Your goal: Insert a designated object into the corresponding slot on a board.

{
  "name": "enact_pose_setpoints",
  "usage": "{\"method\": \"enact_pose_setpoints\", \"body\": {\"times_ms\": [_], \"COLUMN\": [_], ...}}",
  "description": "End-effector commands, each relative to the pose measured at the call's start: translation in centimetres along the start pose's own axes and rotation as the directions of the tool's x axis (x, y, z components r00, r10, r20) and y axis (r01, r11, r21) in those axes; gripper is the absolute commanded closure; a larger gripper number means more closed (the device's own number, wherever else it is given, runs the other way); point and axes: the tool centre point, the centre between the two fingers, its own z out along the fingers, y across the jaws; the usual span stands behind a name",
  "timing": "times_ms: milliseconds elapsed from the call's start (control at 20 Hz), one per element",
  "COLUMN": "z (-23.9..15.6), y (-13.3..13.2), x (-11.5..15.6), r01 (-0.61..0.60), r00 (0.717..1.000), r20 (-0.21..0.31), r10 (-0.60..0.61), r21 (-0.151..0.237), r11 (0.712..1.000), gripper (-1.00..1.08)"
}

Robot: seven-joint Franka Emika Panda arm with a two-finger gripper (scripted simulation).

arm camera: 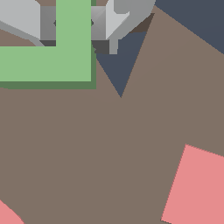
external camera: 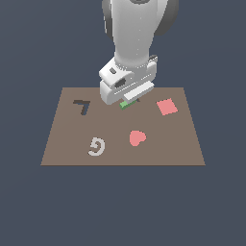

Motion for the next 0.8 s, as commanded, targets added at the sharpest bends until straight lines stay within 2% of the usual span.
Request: {"method": "enact_pose_setpoints", "body": {"times_ms": [0,350,750], "z": [0.0,-0.1,-0.2], "y": [0.9,4.0,8.1], "x": [-1.4,-4.6,-7.3], "r01": [0.074,0.265,0.464], "r00": [0.997,0.964,0.886], "r20": [0.000,0.000,0.000], "r10": [-0.074,-0.265,-0.464], "r21": [0.000,-0.001,-0.001], "r11": [0.997,0.964,0.886], "gripper": [1.08,1.08,1.08]}}
